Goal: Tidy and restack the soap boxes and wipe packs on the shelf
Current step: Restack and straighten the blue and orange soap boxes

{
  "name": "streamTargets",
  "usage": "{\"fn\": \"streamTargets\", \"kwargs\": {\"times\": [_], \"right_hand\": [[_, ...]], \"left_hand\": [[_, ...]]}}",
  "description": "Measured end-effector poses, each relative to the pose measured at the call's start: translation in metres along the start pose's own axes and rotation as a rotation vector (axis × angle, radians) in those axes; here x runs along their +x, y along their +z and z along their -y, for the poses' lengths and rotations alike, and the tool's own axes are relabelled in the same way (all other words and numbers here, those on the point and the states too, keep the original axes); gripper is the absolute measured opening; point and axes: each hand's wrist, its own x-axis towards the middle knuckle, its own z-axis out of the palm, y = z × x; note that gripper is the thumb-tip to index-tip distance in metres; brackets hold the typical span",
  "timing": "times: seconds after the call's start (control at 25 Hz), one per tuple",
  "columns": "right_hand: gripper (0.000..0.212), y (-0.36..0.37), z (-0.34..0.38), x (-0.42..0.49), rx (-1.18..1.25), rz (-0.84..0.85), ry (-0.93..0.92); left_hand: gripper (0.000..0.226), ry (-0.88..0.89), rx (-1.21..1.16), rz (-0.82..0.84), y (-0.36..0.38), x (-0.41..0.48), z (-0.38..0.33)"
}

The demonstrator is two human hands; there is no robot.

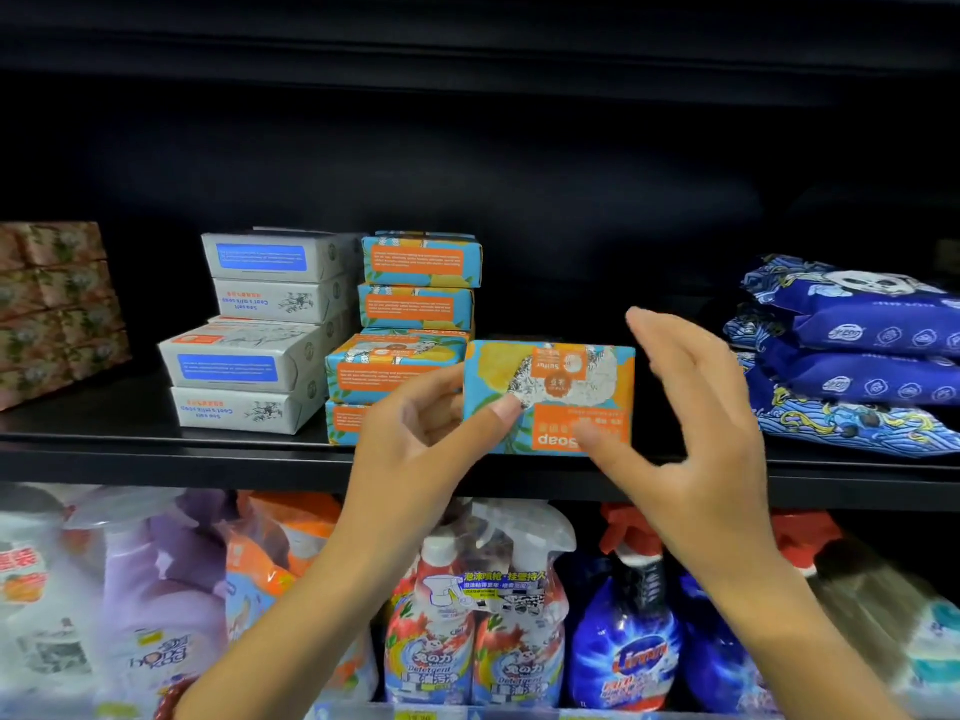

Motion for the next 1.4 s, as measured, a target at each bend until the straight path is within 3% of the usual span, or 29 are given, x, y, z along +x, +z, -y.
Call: {"fn": "streamTargets", "kwargs": {"times": [0.08,0.12,0.24,0.4,0.52,0.72,0.8,0.88,1.0,1.08,1.24,1.4], "right_hand": [[0.07,-0.003,0.007,0.006,0.339,0.103,0.291],[0.064,-0.004,0.008,0.007,0.451,0.143,0.329],[0.043,-0.006,0.01,0.004,0.393,0.12,0.249],[0.037,-0.003,0.014,-0.004,0.196,-0.018,0.004],[0.042,-0.004,0.013,-0.005,0.144,0.0,-0.083],[0.097,-0.006,0.015,-0.005,0.394,0.323,0.319],[0.096,-0.005,0.015,-0.001,0.561,0.345,0.417],[0.079,-0.007,0.015,0.005,0.633,0.292,0.44],[0.051,-0.005,0.019,0.01,0.515,0.251,0.316],[0.042,-0.002,0.025,0.01,0.422,0.155,0.199],[0.043,0.01,0.03,0.007,0.196,-0.01,-0.167],[0.047,0.023,0.028,0.004,0.168,-0.026,-0.251]], "left_hand": [[0.035,0.05,0.015,0.015,0.001,-0.002,0.0],[0.04,0.076,0.022,0.02,0.001,-0.003,0.0],[0.053,0.126,0.041,0.072,-0.001,-0.005,-0.005],[0.067,0.048,0.106,0.117,-0.004,-0.005,-0.01],[0.067,0.053,0.181,0.166,-0.009,-0.003,-0.01],[0.066,0.263,0.387,0.175,-0.016,-0.003,-0.012],[0.061,0.41,0.541,0.176,-0.016,-0.003,-0.01],[0.055,0.523,0.641,0.176,-0.017,-0.003,-0.007],[0.061,0.547,0.699,0.164,-0.023,-0.002,-0.005],[0.072,0.457,0.644,0.153,-0.025,-0.003,-0.006],[0.08,0.225,0.412,0.075,-0.023,-0.003,-0.013],[0.071,0.199,0.291,0.048,-0.026,-0.001,-0.015]]}}
